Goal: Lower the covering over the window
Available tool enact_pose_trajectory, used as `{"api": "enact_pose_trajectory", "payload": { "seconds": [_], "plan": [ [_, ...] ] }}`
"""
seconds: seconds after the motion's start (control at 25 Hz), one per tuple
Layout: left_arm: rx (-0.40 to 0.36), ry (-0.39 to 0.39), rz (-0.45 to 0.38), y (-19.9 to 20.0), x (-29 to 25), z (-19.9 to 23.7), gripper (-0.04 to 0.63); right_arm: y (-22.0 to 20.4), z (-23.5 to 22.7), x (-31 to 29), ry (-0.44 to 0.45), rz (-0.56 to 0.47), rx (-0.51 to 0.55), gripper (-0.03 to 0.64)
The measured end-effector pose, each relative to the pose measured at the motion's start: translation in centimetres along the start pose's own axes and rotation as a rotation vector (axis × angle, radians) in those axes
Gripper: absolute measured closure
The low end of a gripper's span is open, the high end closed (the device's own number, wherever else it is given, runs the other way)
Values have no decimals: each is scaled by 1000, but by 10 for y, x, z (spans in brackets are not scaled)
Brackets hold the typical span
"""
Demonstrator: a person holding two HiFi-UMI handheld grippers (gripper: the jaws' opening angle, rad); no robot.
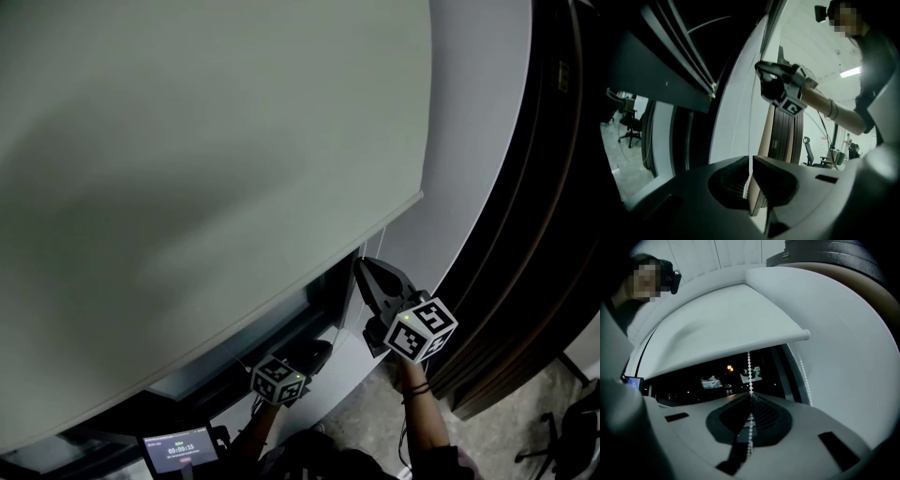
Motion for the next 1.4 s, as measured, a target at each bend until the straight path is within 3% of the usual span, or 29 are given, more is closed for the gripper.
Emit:
{"api": "enact_pose_trajectory", "payload": {
  "seconds": [0.16, 0.32, 0.52, 0.6, 0.68, 0.76, 0.96, 1.08, 1.2, 1.4],
  "plan": [
    [-90, 38, -126, 55, 10, 12, 570, -32, -16, 15, -86, 111, 27, 604],
    [-144, 22, -262, 102, 8, 8, 553, -80, -32, 40, -149, 189, -60, 603],
    [-218, -5, -260, 127, -17, 1, 527, -132, -43, 65, -226, 328, -76, 604],
    [-200, -4, -292, 128, -24, -4, 523, -161, -45, 80, -265, 393, -101, 604],
    [-117, -3, -329, 113, -25, -10, 523, -188, -43, 95, -294, 429, -150, 604],
    [-59, -6, -312, 98, -29, -17, 523, -204, -41, 107, -309, 448, -184, 604],
    [-135, 3, -221, 95, -48, -23, 523, -206, -41, 117, -308, 433, -234, 604],
    [-122, -1, -236, 93, -50, -23, 523, -208, -40, 119, -309, 431, -233, 604],
    [-118, -21, -254, 90, -49, -26, 591, -209, -37, 119, -307, 425, -238, 604],
    [-61, -28, -323, 85, -47, -24, 592, -209, -34, 122, -305, 405, -246, 604]
  ]
}}
Point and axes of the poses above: the fingertips, and each gripper's own axes: x backward along the fingers, z to its left, y out of its top, the point moved 9 cm from there along x, backward along the fingers, and after that the axes turned 13 degrees about -x, right-handed, at the moved point
